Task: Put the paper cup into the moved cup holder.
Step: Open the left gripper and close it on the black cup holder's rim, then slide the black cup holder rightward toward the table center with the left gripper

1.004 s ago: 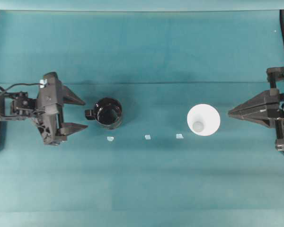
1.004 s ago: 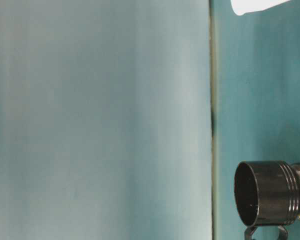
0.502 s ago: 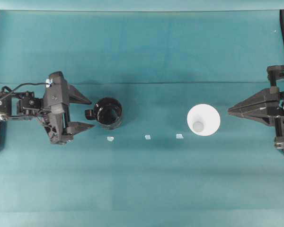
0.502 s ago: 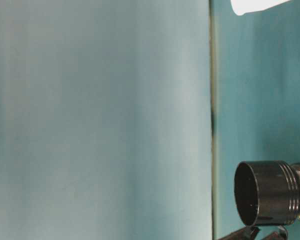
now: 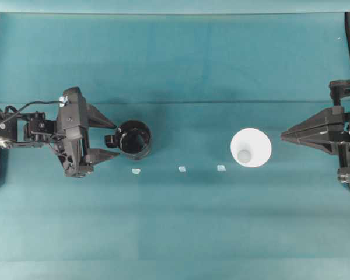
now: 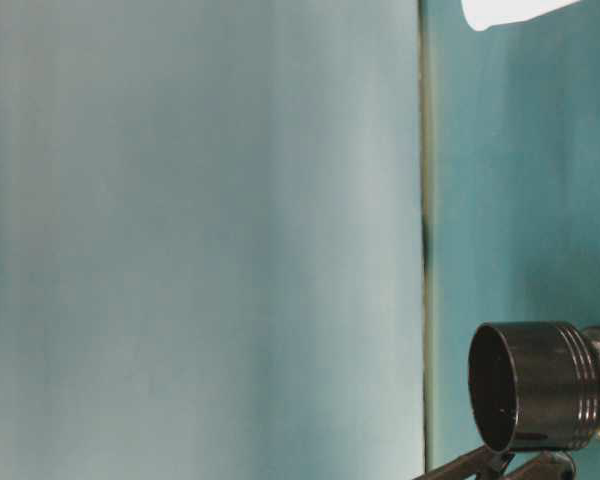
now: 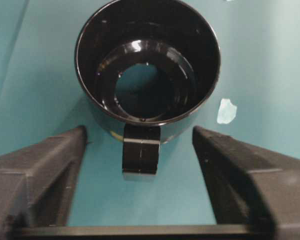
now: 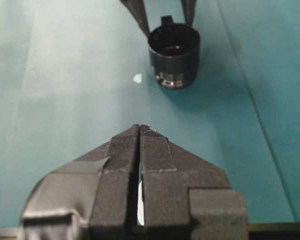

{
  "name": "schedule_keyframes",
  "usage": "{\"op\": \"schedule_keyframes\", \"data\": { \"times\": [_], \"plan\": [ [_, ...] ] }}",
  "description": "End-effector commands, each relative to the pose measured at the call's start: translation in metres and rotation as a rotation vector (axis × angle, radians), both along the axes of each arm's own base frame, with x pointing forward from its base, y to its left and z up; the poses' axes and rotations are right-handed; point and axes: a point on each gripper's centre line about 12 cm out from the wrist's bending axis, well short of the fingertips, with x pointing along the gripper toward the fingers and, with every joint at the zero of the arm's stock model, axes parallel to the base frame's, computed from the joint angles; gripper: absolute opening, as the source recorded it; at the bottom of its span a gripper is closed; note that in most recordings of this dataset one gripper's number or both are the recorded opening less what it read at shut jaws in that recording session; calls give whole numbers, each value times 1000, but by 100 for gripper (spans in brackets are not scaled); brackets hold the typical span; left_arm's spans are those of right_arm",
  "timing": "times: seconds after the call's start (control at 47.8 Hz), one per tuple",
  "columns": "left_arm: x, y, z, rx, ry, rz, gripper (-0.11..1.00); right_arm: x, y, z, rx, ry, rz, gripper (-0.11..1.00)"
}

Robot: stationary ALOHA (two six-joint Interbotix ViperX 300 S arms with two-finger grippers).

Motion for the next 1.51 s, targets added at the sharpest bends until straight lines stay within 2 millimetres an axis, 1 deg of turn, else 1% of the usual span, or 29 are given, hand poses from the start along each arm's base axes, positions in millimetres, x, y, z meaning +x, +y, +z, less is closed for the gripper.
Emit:
{"op": "schedule_keyframes", "data": {
  "times": [0.0, 0.084, 0.23, 0.251, 0.272, 0.502, 0.648, 0.774, 0.878, 1.087, 1.213, 1.276, 1.485],
  "plan": [
    [4, 0, 4, 4, -17, -3, 74, 3, 0, 10, 10, -23, -3, 3],
    [4, 0, 4, 8, -18, -5, 59, 3, 0, 10, 10, -20, -4, 3],
    [5, 0, 5, 19, -24, -12, 23, 3, 0, 10, 10, -19, -4, 3],
    [5, 1, 5, 19, -27, -12, 19, 3, 0, 10, 10, -19, -4, 3],
    [5, 1, 6, 19, -28, -12, 18, 3, 0, 10, 10, -19, -4, 3],
    [7, 1, 9, 21, -51, -11, 18, 3, 0, 10, 10, -19, -4, 3],
    [13, 0, 20, 29, -103, -16, 18, 3, 0, 10, 10, -17, -4, 3],
    [23, -2, 35, 35, -158, -27, 18, 3, 0, 10, 10, -17, -4, 3],
    [34, -8, 44, 40, -190, -50, 18, 3, 0, 9, 10, -16, -4, 3],
    [58, -23, 51, 36, -213, -99, 18, 3, 0, 9, 10, -16, -4, 3],
    [75, -33, 51, 32, -210, -127, 18, 3, 0, 9, 10, -16, -4, 3],
    [81, -35, 47, 30, -193, -135, 18, 3, 0, 9, 10, -14, -4, 3],
    [94, -39, 37, 27, -160, -144, 18, 3, 0, 9, 10, -16, -4, 3]
  ]
}}
